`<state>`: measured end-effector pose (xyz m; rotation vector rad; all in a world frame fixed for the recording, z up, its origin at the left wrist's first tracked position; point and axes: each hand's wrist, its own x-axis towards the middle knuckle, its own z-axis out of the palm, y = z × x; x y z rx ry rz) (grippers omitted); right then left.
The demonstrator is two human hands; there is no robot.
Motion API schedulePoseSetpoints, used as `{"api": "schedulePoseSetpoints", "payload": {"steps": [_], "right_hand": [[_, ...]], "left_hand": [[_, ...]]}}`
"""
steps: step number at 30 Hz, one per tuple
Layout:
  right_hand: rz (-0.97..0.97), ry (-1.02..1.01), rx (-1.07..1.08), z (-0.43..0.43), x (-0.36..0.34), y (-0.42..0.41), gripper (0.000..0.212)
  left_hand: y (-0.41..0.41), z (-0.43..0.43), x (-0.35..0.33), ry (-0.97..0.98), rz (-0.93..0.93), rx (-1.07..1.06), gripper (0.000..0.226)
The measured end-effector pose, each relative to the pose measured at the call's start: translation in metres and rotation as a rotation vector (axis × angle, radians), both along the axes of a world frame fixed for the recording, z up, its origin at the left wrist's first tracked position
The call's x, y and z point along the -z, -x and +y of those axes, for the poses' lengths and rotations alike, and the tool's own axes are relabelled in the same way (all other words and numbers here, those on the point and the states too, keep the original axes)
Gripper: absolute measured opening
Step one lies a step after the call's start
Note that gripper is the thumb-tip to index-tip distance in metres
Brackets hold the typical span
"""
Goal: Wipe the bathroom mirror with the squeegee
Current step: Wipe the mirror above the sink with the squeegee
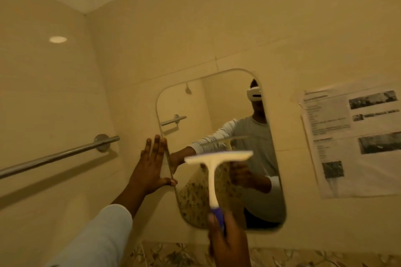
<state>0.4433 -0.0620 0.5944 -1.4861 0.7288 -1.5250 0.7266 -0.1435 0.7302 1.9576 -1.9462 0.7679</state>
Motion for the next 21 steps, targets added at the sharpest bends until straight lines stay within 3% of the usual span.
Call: {"api": "schedulePoseSetpoints", "payload": {"steps": [5,8,21], "right_hand": [[-0.108,0.162,-0.043,-0.043,-0.132,-0.042,0.022],[-0.155,0.189,-0.022,-0.073,-0.164,-0.066,0.018],[-0.156,0.201,0.003,-0.095,-0.141,-0.101,0.02]], "left_hand": [[-0.001,-0.004,0.003,0.028,-0.013,0.017,0.152],[-0.001,-0.002,0.004,0.041,0.019,0.031,0.148],[-0.006,-0.01,0.01,0.053,-0.01,0.021,0.149]]}}
